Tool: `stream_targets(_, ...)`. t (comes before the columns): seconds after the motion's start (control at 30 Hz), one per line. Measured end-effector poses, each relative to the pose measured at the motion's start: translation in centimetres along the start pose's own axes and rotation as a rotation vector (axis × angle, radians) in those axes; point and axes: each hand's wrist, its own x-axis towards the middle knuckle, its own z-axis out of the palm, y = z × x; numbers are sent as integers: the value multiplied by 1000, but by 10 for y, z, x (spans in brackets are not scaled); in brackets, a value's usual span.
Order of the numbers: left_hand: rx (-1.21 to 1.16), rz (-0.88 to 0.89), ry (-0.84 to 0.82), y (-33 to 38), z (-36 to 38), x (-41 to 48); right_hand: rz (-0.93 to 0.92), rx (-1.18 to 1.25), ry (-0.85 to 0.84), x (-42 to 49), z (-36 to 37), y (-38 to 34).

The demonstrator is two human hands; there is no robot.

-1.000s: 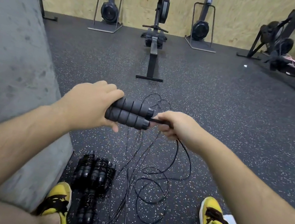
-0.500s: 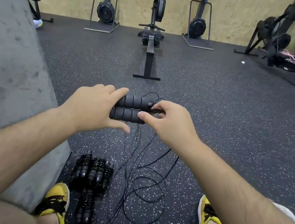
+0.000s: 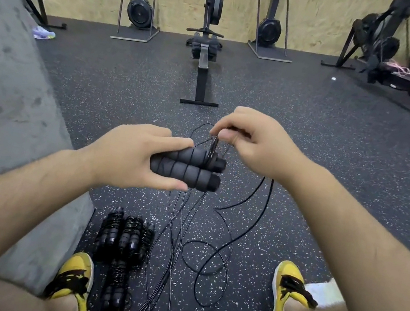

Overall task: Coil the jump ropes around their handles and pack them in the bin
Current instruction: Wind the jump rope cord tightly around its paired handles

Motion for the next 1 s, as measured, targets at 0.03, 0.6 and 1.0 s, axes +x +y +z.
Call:
stream_targets(0.03,-65,8,20,4,-2,2,47,71,22,0,5,5)
stream_targets(0.6,323,-218,92,-21,17,29,371,-31,-375,-22,30,-41)
stream_targets(1.0,-171,36,-89,21,10,21,245,211,-150,-13,-5,19)
